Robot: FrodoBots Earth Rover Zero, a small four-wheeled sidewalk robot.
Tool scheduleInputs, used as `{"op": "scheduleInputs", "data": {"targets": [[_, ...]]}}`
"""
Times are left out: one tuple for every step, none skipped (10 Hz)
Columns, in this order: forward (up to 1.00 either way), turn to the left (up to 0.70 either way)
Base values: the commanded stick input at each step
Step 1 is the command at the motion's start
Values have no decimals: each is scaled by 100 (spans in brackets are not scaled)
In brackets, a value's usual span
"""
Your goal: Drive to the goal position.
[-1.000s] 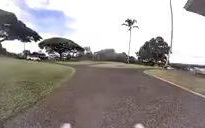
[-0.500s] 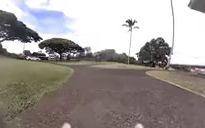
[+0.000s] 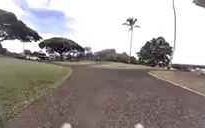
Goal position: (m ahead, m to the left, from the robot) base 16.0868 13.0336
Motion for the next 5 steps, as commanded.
{"op": "scheduleInputs", "data": {"targets": [[70, 0], [70, 0], [70, 0], [70, 0], [70, 0]]}}
